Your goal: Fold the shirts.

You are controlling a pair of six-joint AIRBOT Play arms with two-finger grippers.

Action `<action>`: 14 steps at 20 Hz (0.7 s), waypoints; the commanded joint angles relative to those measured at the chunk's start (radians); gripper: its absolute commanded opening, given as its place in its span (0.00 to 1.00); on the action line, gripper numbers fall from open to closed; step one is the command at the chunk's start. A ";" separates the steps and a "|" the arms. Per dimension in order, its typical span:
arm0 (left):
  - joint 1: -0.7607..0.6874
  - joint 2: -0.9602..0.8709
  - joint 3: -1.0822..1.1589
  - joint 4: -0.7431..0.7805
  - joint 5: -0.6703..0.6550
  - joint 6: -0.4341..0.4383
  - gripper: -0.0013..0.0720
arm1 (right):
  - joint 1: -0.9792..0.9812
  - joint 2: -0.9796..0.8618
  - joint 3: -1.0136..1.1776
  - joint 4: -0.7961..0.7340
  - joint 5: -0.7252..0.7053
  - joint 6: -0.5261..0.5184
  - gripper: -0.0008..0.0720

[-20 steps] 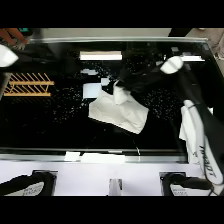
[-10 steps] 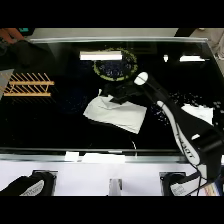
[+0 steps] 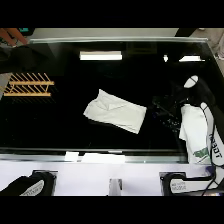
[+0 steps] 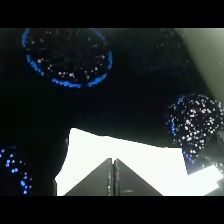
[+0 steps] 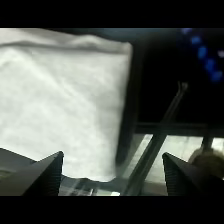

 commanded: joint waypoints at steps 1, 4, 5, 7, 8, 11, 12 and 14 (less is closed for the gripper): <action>0.000 -0.002 -0.032 0.005 -0.001 -0.008 0.07 | -0.014 0.011 -0.192 0.098 -0.138 -0.043 0.91; 0.000 -0.001 -0.033 0.005 -0.001 -0.008 0.07 | 0.055 0.009 -0.222 0.116 -0.254 -0.045 0.90; 0.001 -0.002 -0.033 0.006 0.000 -0.008 0.07 | 0.080 0.007 -0.222 0.134 -0.283 -0.049 0.87; 0.001 -0.002 -0.033 0.006 0.000 -0.008 0.07 | 0.113 -0.003 -0.222 0.178 -0.331 -0.048 0.85; 0.001 -0.002 -0.033 0.006 0.000 -0.008 0.07 | 0.123 -0.015 -0.222 0.220 -0.337 -0.047 0.85; 0.001 -0.002 -0.032 0.006 0.000 -0.007 0.07 | 0.140 -0.045 -0.222 0.336 -0.331 -0.072 0.73; 0.001 -0.002 -0.032 0.006 0.000 -0.007 0.07 | 0.147 -0.047 -0.221 0.355 -0.330 -0.086 0.52; 0.001 -0.002 -0.032 0.006 0.000 -0.004 0.07 | 0.147 -0.046 -0.191 0.387 -0.288 -0.107 0.06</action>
